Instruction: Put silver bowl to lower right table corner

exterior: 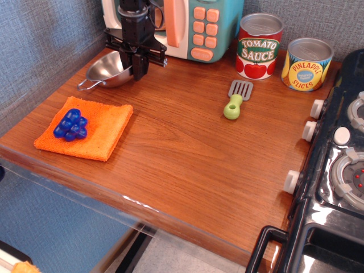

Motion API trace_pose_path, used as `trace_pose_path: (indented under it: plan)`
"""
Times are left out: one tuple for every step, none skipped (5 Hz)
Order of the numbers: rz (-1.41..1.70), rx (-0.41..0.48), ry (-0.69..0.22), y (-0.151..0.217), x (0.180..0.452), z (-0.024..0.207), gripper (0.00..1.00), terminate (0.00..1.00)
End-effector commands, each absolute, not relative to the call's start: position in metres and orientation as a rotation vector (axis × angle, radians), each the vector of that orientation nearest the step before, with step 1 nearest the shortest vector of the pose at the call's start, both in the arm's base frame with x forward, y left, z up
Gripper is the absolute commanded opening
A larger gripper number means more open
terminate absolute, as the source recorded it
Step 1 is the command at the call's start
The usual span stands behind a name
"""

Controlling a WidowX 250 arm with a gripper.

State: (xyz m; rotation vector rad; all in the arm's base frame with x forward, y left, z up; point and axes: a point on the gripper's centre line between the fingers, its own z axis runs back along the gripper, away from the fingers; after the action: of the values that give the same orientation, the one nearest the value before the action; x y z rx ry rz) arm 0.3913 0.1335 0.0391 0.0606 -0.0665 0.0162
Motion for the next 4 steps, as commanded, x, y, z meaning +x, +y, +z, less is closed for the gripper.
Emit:
trace_pose_path:
  plan:
    - [-0.026, 0.092, -0.187, 0.139, 0.379, 0.101, 0.0, 0.0]
    - [-0.112, 0.133, -0.221, 0.117, 0.359, 0.125, 0.0, 0.0]
    - [-0.2, 0.116, -0.235, 0.075, 0.328, 0.137, 0.0, 0.0]
    - [-0.222, 0.004, -0.209, 0.03, 0.284, 0.13, 0.0, 0.0]
